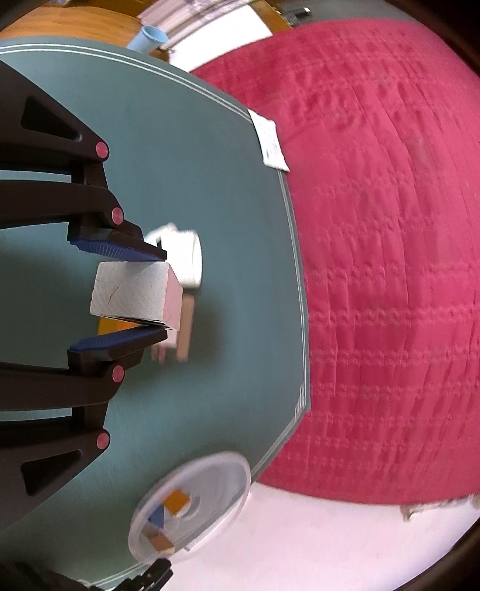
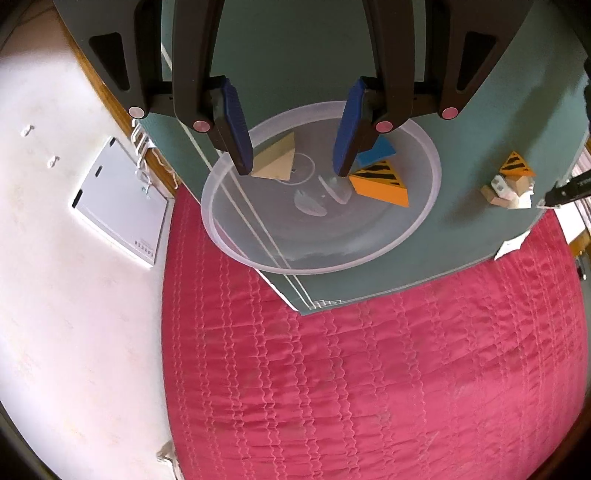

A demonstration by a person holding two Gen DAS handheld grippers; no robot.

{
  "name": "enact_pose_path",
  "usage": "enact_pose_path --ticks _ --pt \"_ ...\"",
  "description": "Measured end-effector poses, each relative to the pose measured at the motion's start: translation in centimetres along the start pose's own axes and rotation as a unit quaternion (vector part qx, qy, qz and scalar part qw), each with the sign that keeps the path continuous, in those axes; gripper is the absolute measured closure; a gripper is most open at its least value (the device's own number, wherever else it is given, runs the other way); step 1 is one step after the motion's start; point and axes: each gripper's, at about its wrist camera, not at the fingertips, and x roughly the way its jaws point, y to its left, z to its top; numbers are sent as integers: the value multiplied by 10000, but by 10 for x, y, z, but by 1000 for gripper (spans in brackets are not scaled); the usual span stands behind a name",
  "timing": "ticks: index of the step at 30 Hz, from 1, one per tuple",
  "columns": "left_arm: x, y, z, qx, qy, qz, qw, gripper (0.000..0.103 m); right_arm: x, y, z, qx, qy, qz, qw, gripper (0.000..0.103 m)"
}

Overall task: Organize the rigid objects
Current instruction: 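Carry the white cube over the bowl and open the left tool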

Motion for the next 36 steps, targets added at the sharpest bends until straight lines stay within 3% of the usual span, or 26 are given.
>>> enact_pose_path --ticks 11,27,29,30,31,36 --pt "12 -77 24 645 -148 -549 9963 66 -13 0 -2 -26 -320 144 9994 56" --pt "41 -156 54 1098 -300 -1430 9832 66 -14 -5 -2 130 -356 219 9990 56" --pt "45 -161 57 1107 -309 -1513 9818 56 -15 -4 -2 141 -349 216 9991 56" --pt "46 -162 58 1094 -290 -1521 9819 35 -15 -4 -2 140 -349 212 9991 56" --pt "47 -161 59 1041 -303 -1532 9822 21 -15 -5 -2 138 -349 218 9991 56" --pt "50 -146 55 844 -277 -1412 9860 20 -15 -4 -2 134 -341 211 9991 56"
